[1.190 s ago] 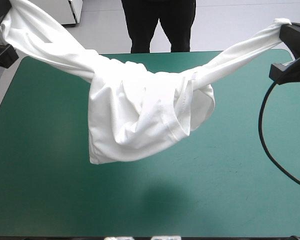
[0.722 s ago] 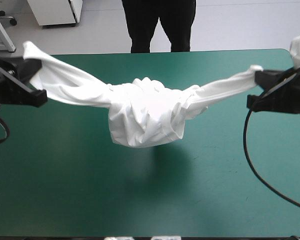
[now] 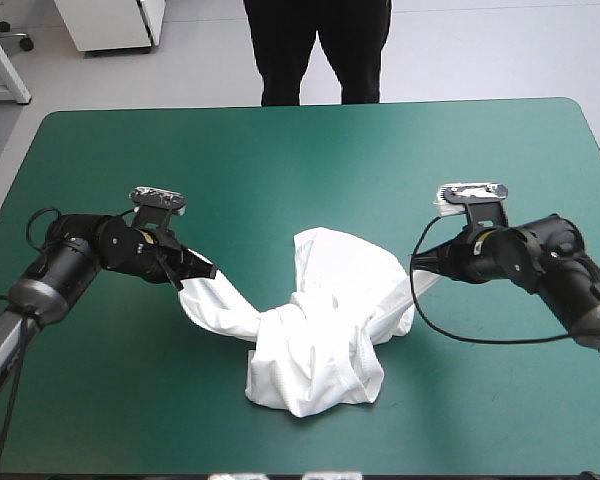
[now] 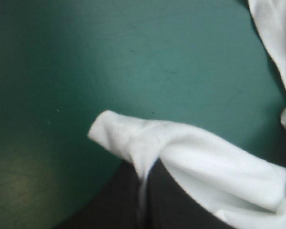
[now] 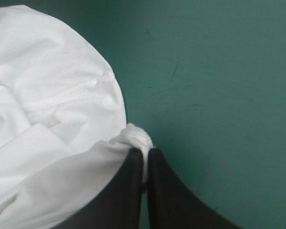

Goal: Fold the cloth

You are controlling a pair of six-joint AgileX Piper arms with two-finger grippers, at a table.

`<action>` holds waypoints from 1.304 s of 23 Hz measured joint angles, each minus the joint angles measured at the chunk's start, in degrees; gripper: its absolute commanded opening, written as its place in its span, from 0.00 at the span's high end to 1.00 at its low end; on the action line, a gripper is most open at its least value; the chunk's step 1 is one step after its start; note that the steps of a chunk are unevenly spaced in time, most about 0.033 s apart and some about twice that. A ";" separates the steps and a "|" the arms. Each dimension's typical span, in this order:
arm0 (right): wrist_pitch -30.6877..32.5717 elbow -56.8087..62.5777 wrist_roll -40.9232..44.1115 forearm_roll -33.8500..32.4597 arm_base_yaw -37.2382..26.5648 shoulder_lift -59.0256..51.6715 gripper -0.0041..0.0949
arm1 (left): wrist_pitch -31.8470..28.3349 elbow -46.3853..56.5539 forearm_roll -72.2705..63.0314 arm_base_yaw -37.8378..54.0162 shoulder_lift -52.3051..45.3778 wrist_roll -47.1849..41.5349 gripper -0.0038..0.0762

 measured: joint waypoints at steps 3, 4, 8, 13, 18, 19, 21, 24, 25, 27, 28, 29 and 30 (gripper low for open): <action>-1.91 0.11 0.40 -0.87 0.00 5.48 0.94 | -2.11 0.00 0.00 0.00 3.78 0.00 0.96; -2.23 0.11 0.50 -1.07 0.00 7.15 0.90 | -2.32 0.00 0.00 0.00 4.59 0.00 0.96; -2.70 0.11 0.57 -1.23 0.00 12.23 0.62 | -2.97 0.00 0.25 0.00 7.36 0.00 0.86; -2.33 0.03 0.58 -1.06 0.00 15.50 0.36 | 0.25 -0.06 3.85 0.00 10.44 0.88 0.30; 2.10 -3.77 0.50 -3.36 0.00 13.12 0.38 | 8.48 -4.97 12.20 0.00 9.49 -2.79 0.21; 3.85 -5.41 0.02 -3.92 0.00 10.59 0.38 | 10.26 -7.23 13.93 0.00 7.79 -3.50 0.22; 6.06 -7.32 -0.66 -3.87 0.00 5.82 0.38 | 13.07 -9.95 15.02 0.00 4.23 -3.86 0.23; 10.25 -8.16 -0.92 -3.06 0.00 -0.90 0.38 | 18.44 -11.57 14.82 0.00 -2.69 -4.27 0.23; 11.82 -8.20 -0.92 -2.97 0.00 -2.40 0.38 | 19.59 -11.57 14.54 0.00 -4.41 -4.27 0.23; 14.76 -8.20 -0.92 -2.85 0.00 -5.36 0.38 | 21.26 -11.61 13.82 0.00 -9.75 -4.27 0.23; 15.99 -8.22 -0.97 -2.43 0.00 -6.90 0.38 | 21.69 -11.61 13.72 0.00 -12.47 -4.27 0.23; 16.73 -8.22 -0.97 -1.46 0.00 -7.72 0.38 | 22.07 -11.63 14.15 0.00 -14.33 -4.27 0.23; 17.10 -8.22 -0.97 -0.68 0.00 -7.99 0.38 | 22.07 -11.67 14.37 0.00 -14.95 -4.27 0.23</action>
